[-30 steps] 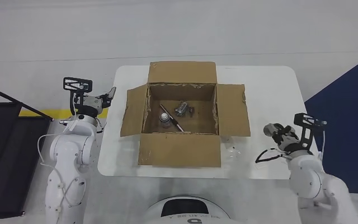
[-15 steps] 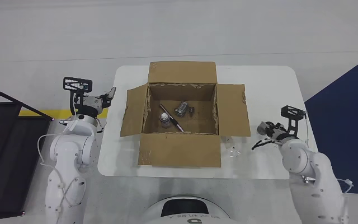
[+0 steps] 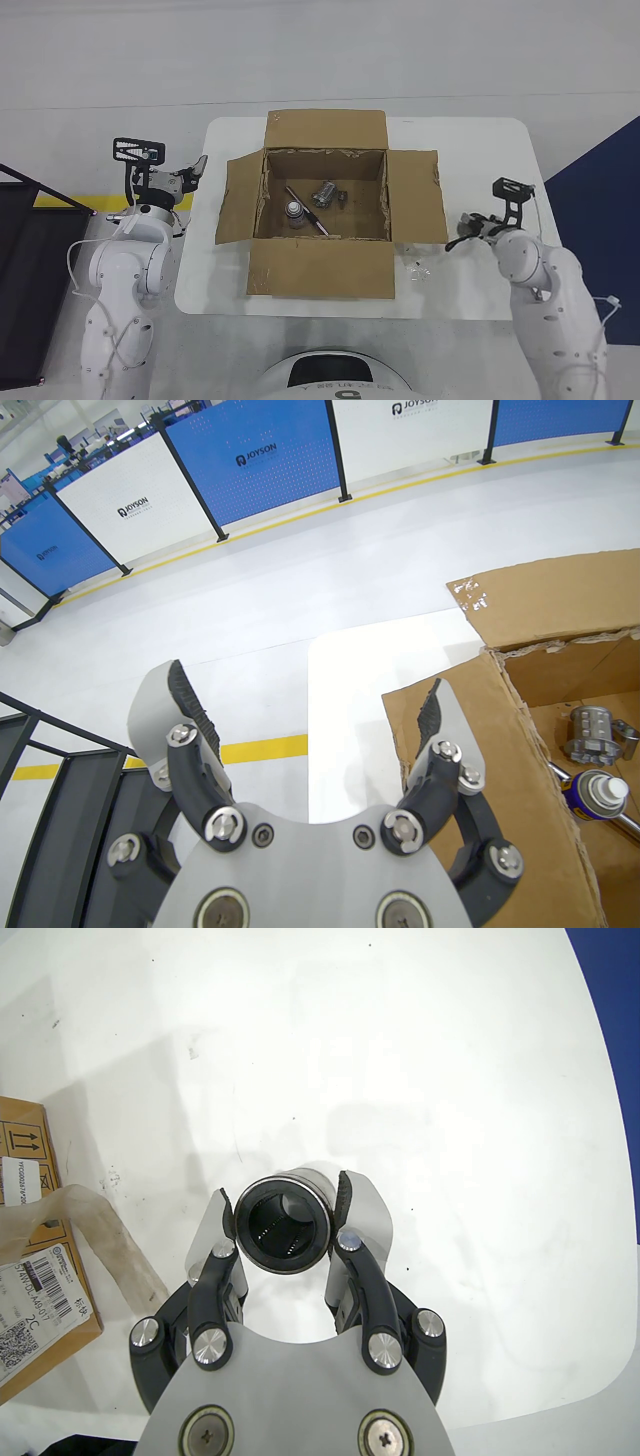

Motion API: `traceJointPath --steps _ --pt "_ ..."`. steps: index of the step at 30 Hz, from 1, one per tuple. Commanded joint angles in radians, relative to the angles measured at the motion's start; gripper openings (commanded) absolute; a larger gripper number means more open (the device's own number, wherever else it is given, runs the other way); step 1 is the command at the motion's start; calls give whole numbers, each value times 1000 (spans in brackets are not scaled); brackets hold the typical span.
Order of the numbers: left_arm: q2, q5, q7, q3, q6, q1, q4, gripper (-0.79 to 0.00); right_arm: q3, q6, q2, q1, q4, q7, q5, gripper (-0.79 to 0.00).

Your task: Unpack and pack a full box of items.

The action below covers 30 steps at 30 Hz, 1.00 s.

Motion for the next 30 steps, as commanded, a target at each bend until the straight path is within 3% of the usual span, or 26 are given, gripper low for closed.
traceJointPath --steps 1,6,13,17,22,30 --pt "0 0 0 0 0 0 0 0 6 1 -1 -2 -7 -4 10 0" --pt "0 0 0 0 0 0 0 0 43 24 -6 -35 -67 -90 75 0" --pt "0 0 0 0 0 0 0 0 55 -141 -9 -47 -177 -256 161 0" --pt "0 0 0 0 0 0 0 0 -7 -293 -4 65 -172 -244 160 0" --pt "0 0 0 0 0 0 0 0 -121 -536 0 281 -51 -204 215 0" --pt "0 0 0 0 0 0 0 0 -126 -550 0 293 -39 -201 218 0"
